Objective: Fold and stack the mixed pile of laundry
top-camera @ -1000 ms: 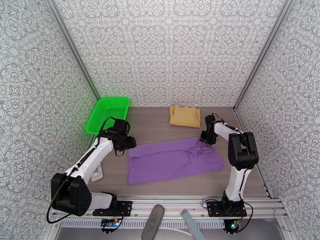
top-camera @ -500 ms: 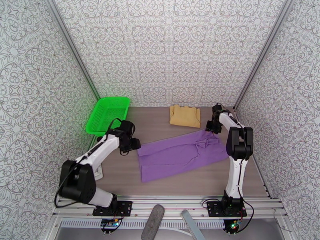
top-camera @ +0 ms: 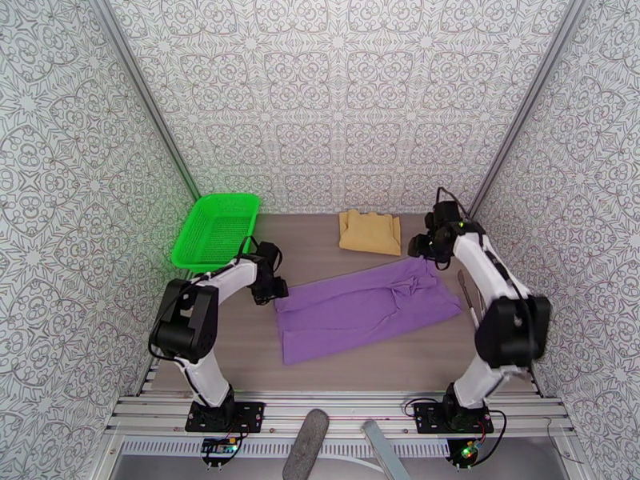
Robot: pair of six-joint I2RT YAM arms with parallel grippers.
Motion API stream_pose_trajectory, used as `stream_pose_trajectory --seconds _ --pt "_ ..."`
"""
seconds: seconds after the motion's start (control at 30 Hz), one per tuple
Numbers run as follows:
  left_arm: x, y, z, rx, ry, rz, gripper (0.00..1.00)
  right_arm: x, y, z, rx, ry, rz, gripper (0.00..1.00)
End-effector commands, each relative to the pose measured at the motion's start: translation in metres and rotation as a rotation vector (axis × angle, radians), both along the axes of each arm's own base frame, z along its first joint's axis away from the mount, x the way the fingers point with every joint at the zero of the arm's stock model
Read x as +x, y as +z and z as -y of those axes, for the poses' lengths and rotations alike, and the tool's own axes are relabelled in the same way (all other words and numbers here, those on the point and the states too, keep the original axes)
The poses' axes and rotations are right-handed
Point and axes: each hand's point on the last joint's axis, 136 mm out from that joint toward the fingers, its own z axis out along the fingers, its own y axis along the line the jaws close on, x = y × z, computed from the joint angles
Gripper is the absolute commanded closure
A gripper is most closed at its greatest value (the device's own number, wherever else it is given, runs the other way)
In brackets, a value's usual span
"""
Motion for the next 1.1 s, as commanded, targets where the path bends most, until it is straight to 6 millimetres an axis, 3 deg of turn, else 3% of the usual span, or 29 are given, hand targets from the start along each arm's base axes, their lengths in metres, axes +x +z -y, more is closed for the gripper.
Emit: stream_pose_trajectory --seconds 0.0,0.17,0.3,0.47,0.6,0.83,1.07 --pt "0.022 -0.005 0.015 -0.044 -0.047 0.040 0.48 -0.057 -0.006 -0.076 0.026 0.185 -0.026 0.38" --pt "0.025 -0.022 0.023 -0.059 -0.076 0.013 0.59 -0.131 -0.008 -0.176 0.021 0.396 -0.027 0.37" --pt "0.018 -0.027 0.028 -0.075 -0.087 0.008 0.79 -0.183 -0.025 -0.250 -0.027 0.532 -0.040 0.35" --pt "0.008 -0.025 0.031 -0.082 -0.104 0.016 0.98 -0.222 -0.057 -0.322 -0.104 0.618 -0.069 0.34" --pt "0.003 -0.023 0.031 -0.085 -0.105 0.025 1.00 -0.237 -0.084 -0.366 -0.114 0.651 -0.108 0.38" --pt "-0.001 -0.019 0.027 -0.082 -0.105 0.029 1.00 -0.254 -0.120 -0.400 -0.145 0.651 -0.222 0.46" --pt "-0.001 -0.014 0.025 -0.086 -0.106 0.040 1.00 -0.252 -0.149 -0.397 -0.230 0.616 -0.275 0.50"
